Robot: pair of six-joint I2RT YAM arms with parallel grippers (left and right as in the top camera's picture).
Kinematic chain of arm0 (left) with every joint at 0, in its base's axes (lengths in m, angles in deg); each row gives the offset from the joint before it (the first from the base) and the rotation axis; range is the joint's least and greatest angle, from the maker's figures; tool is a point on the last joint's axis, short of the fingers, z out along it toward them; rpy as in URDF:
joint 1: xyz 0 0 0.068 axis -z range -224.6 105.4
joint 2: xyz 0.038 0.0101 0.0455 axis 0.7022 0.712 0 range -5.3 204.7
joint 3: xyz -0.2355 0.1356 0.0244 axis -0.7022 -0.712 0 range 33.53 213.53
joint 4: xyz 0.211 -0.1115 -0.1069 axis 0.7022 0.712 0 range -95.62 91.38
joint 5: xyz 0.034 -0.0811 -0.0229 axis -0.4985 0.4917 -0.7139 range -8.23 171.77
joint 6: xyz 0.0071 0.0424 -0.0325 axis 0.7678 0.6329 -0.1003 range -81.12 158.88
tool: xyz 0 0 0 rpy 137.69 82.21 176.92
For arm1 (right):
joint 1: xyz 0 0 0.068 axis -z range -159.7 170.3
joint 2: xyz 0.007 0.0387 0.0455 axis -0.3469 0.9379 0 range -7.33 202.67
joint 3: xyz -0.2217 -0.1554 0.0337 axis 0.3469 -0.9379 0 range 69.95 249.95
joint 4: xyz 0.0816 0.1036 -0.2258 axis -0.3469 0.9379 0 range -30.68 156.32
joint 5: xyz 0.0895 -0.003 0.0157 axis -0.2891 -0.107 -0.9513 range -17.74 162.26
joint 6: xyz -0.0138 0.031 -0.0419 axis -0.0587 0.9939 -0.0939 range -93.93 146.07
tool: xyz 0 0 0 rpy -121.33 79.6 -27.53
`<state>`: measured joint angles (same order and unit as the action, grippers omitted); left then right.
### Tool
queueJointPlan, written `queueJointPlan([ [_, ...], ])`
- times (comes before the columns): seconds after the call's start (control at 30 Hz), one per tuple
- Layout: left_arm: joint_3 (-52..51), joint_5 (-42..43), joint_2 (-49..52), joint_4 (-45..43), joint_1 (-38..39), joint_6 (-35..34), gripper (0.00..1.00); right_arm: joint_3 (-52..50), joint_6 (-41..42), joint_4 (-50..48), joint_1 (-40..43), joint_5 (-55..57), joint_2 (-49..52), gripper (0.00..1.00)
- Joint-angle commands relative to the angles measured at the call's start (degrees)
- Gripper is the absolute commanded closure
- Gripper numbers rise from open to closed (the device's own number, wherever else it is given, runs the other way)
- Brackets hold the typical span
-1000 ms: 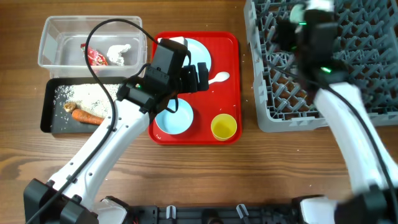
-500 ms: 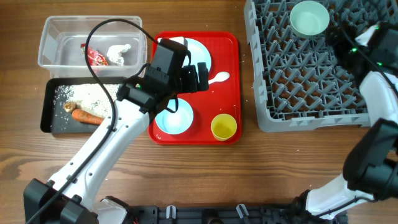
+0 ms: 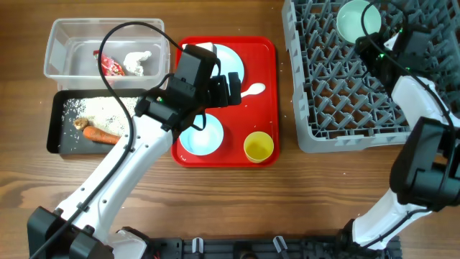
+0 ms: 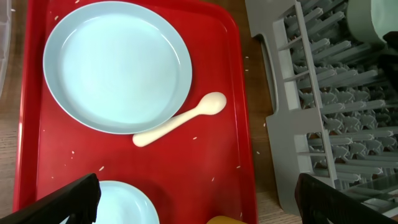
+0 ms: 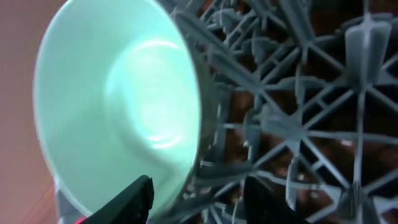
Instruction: Sort waste into correct bins and load items into the dishwasher rack
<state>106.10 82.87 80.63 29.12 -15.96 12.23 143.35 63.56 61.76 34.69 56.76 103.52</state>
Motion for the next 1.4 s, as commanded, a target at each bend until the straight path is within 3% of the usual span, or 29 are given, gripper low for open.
queueJointPlan([
  [0.0,-0.07,-0.74,0.13,-0.17,-0.26,0.68,0.00,0.13,-0.33,-3.32,-0.20,2.69,1.97,0.52],
  [0.03,-0.07,-0.74,0.13,-0.17,-0.26,0.68,0.00,0.13,-0.48,-3.89,-0.20,2.69,2.12,0.55],
  [0.13,-0.07,-0.74,0.13,-0.17,-0.26,0.68,0.00,0.15,-2.14,-4.96,-0.17,3.10,2.19,0.90],
  [0.17,-0.07,-0.74,0.13,-0.20,-0.26,0.68,0.00,0.15,-2.84,-5.22,-0.11,4.07,2.14,0.96],
  [0.5,-0.07,-0.74,0.13,-0.17,-0.26,0.68,0.00,0.20,-9.20,-5.38,1.22,7.72,-3.37,0.96],
  [0.67,-0.07,-0.74,0.13,-0.17,-0.26,0.68,0.00,0.20,-11.61,-3.58,0.42,21.99,-10.49,0.95],
  [0.9,-0.07,-0.74,0.13,-0.17,-0.26,0.68,0.00,0.20,-31.67,-8.90,-10.45,56.02,-12.28,0.96],
  [1.0,-0.07,-0.74,0.13,-0.17,-0.26,0.68,0.00,0.20,-39.36,-17.14,-13.14,59.80,-10.05,0.96],
  [1.2,-0.07,-0.74,0.13,-0.17,-0.26,0.68,0.00,0.20,-62.53,-30.23,-14.86,66.07,-0.33,0.96],
  [1.37,-0.07,-0.74,0.13,-0.17,-0.26,0.68,0.00,0.20,-62.88,-30.21,-15.06,65.29,2.73,0.96],
])
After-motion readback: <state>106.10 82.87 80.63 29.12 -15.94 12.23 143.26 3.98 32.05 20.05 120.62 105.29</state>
